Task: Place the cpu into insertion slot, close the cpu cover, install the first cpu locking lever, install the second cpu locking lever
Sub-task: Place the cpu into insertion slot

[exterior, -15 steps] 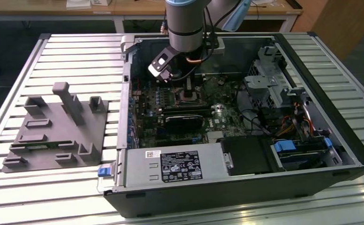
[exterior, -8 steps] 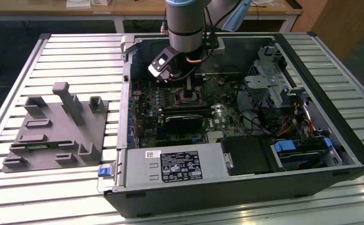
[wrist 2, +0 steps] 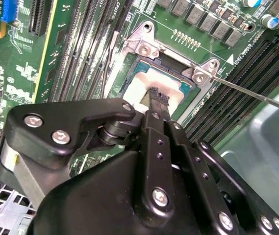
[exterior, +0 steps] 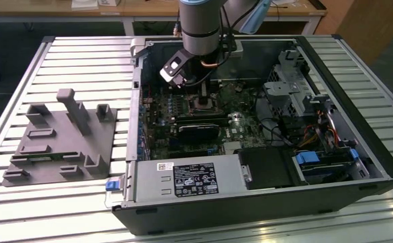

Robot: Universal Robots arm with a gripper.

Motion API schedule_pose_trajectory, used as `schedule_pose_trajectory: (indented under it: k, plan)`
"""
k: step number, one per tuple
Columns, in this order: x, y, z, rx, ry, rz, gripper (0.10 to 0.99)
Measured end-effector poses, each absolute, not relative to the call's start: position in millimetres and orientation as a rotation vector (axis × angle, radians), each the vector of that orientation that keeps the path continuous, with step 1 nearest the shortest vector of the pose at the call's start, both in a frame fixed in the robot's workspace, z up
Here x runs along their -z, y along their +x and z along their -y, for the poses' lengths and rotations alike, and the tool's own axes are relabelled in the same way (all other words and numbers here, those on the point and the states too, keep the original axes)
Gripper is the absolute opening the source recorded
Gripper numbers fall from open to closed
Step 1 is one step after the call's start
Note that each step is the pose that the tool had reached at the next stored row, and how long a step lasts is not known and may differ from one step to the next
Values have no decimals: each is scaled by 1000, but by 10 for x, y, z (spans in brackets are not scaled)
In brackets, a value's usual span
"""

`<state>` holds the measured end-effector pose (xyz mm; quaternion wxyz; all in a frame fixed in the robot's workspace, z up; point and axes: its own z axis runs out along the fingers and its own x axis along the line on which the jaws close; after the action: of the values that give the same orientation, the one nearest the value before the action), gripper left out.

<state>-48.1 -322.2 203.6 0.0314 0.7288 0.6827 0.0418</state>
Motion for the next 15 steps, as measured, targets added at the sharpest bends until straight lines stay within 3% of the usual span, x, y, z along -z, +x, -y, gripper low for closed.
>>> schedule_pose_trajectory:
  k: [15]
  plan:
    - [-2355,-481,3222,-135,2242,-2100,106]
